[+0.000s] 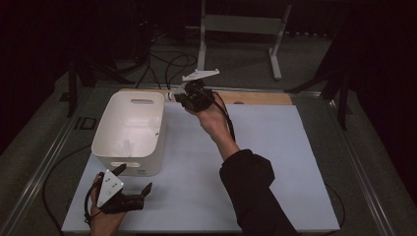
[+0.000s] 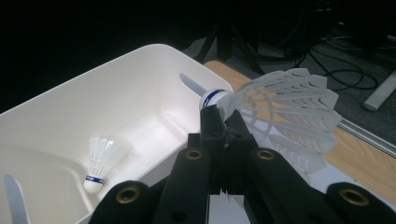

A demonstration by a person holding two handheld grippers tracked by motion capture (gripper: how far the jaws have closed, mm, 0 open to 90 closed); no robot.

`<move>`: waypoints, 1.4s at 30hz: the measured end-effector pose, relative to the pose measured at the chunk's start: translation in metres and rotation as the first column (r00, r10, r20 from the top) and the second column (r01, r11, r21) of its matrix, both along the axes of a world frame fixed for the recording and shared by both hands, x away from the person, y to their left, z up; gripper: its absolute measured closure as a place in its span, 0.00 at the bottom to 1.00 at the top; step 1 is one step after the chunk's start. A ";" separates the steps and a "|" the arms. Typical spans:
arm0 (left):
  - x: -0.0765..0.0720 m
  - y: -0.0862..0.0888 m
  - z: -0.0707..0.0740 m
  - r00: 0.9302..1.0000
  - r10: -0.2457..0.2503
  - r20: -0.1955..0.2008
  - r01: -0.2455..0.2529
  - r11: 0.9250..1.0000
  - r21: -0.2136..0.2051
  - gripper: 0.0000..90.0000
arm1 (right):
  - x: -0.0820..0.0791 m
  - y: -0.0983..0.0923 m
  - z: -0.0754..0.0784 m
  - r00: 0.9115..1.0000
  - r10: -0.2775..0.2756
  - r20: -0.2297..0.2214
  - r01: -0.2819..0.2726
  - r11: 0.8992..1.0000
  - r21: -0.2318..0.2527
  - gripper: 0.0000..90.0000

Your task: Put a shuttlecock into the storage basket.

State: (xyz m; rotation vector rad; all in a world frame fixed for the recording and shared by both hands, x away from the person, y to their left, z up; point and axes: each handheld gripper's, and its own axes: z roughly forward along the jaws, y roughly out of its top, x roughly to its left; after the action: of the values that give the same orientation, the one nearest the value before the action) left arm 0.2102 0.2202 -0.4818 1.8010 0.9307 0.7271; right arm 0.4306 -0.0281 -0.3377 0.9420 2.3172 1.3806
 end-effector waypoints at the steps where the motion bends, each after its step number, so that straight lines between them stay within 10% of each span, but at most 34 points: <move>1: 0.000 0.000 0.000 1.000 -0.001 0.000 0.001 1.000 -0.001 0.00 | 0.000 0.001 0.000 1.000 -0.001 0.001 0.001 1.000 0.001 0.99; 42: 0.000 0.000 0.000 1.000 -0.001 0.001 0.001 1.000 -0.004 0.00 | -0.007 0.031 0.005 0.998 0.060 0.024 -0.060 0.998 -0.025 0.99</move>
State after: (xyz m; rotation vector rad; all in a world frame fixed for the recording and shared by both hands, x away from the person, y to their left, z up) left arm 0.2099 0.2200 -0.4817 1.7973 0.9299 0.7241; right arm 0.4239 0.0028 -0.3331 0.8496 2.3565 1.3755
